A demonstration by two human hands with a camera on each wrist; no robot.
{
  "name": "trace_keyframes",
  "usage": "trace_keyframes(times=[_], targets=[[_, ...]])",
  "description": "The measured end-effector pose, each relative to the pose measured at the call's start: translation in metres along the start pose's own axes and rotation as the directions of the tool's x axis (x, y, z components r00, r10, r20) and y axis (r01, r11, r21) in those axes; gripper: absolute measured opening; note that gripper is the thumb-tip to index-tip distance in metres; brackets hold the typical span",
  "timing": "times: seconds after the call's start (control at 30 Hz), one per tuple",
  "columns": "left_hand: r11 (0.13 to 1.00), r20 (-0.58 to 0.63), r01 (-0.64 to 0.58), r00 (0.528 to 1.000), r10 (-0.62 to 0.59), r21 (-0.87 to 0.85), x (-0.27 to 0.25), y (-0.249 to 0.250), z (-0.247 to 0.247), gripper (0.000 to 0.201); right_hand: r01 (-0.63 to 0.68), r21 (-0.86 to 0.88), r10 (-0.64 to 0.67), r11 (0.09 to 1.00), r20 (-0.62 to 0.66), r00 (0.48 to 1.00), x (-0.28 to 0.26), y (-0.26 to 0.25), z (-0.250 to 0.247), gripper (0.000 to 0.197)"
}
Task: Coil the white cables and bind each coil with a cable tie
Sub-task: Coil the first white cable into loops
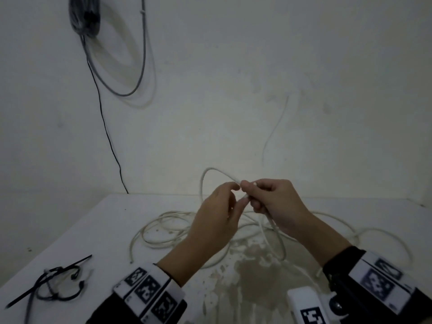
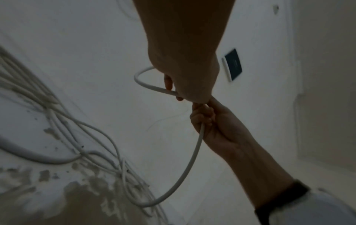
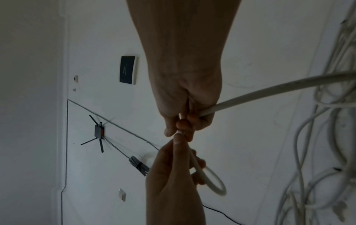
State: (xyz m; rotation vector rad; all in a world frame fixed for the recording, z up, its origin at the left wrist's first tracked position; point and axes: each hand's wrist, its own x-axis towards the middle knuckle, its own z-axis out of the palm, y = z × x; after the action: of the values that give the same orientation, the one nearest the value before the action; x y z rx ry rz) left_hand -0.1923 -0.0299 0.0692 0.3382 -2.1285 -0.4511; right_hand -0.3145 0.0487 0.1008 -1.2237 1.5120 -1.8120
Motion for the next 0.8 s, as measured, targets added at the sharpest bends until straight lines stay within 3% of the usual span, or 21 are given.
trace_keyframes(times=[0.13, 0.23, 0.3, 0.37, 0.47, 0.53, 0.8], targets=[[0.998, 0.077, -0.003, 0.997, 0.008, -0.067, 0.004, 0.0, -0.01, 0.016, -0.046, 0.041, 0.048, 0.998, -0.054, 0.997, 0.004, -0.009, 0.002, 0.025], [0.941, 0.188, 0.223, 0.966, -0.177, -0.256, 0.003, 0.0, -0.018, 0.014, -0.027, 0.199, 0.052, 0.98, -0.123, 0.991, 0.01, -0.022, -0.004, 0.013], [0.796, 0.207, 0.399, 0.917, -0.341, -0.455, 0.006, 0.003, -0.022, 0.017, 0.003, 0.279, 0.017, 0.96, -0.07, 0.997, 0.006, -0.028, -0.002, 0.014], [0.583, 0.2, 0.461, 0.867, -0.457, -0.669, 0.015, 0.007, -0.028, 0.02, 0.032, 0.233, -0.039, 0.972, 0.026, 0.999, -0.006, -0.029, 0.005, 0.015], [0.285, 0.218, 0.392, 0.844, -0.49, -0.875, 0.029, 0.011, -0.039, 0.021, 0.081, 0.136, -0.095, 0.987, 0.099, 0.991, -0.024, -0.022, 0.02, 0.017], [0.144, 0.232, 0.336, 0.847, -0.478, -0.931, 0.033, 0.013, -0.045, 0.02, 0.098, 0.135, -0.109, 0.986, 0.076, 0.991, -0.031, -0.016, 0.027, 0.018], [0.105, 0.294, 0.355, 0.88, -0.374, -0.929, 0.028, 0.018, -0.048, 0.029, 0.139, 0.353, -0.116, 0.925, -0.085, 0.99, -0.034, -0.003, 0.048, 0.014]])
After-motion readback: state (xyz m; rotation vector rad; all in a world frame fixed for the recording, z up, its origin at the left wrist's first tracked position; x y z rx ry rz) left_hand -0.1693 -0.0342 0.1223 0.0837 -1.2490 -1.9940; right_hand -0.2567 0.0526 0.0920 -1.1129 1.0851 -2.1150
